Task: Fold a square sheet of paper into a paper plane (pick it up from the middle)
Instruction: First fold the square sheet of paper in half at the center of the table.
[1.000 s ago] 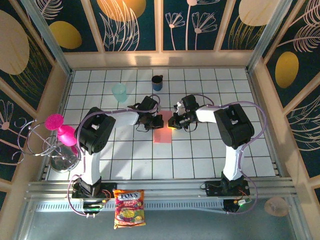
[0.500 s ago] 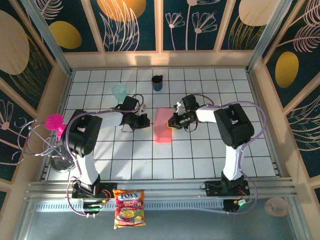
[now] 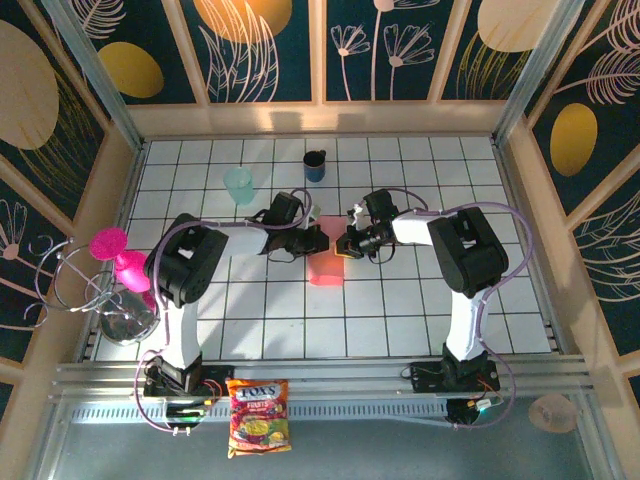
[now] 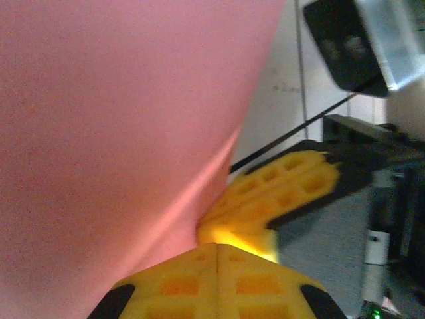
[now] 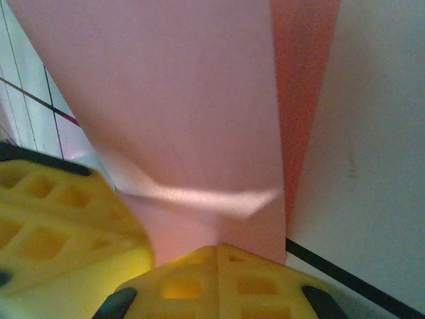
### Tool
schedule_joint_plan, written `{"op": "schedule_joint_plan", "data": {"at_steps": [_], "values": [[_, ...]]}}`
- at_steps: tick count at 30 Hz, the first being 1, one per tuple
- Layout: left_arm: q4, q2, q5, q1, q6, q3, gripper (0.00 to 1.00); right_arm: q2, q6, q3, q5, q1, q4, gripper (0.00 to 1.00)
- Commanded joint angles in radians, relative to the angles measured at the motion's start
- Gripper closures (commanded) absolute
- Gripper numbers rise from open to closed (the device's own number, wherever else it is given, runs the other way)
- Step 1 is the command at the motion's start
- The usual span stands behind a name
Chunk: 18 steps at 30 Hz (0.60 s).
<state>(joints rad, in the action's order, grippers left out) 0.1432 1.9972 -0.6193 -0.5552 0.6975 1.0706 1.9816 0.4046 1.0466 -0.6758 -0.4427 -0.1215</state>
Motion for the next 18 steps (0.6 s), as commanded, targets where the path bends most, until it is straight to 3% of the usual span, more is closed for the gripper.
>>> {"op": "schedule_joint_plan", "data": {"at_steps": [1, 10, 14, 18], "values": [[0.014, 0.012, 0.016, 0.02, -0.005, -0.011, 0.93, 0.14, -0.041, -0.079, 0.294, 0.014, -0.142, 0.94], [0.009, -0.062, 0.074, 0.196, -0.054, -0.179, 0.93, 0.145, -0.044, -0.074, 0.298, 0.021, -0.148, 0.94], [-0.003, -0.119, 0.061, 0.201, -0.05, -0.162, 0.93, 0.14, -0.044, -0.071, 0.298, 0.021, -0.15, 0.94], [0.053, -0.169, 0.041, 0.141, 0.001, -0.121, 0.93, 0.141, -0.04, -0.072, 0.295, 0.02, -0.146, 0.94]]}}
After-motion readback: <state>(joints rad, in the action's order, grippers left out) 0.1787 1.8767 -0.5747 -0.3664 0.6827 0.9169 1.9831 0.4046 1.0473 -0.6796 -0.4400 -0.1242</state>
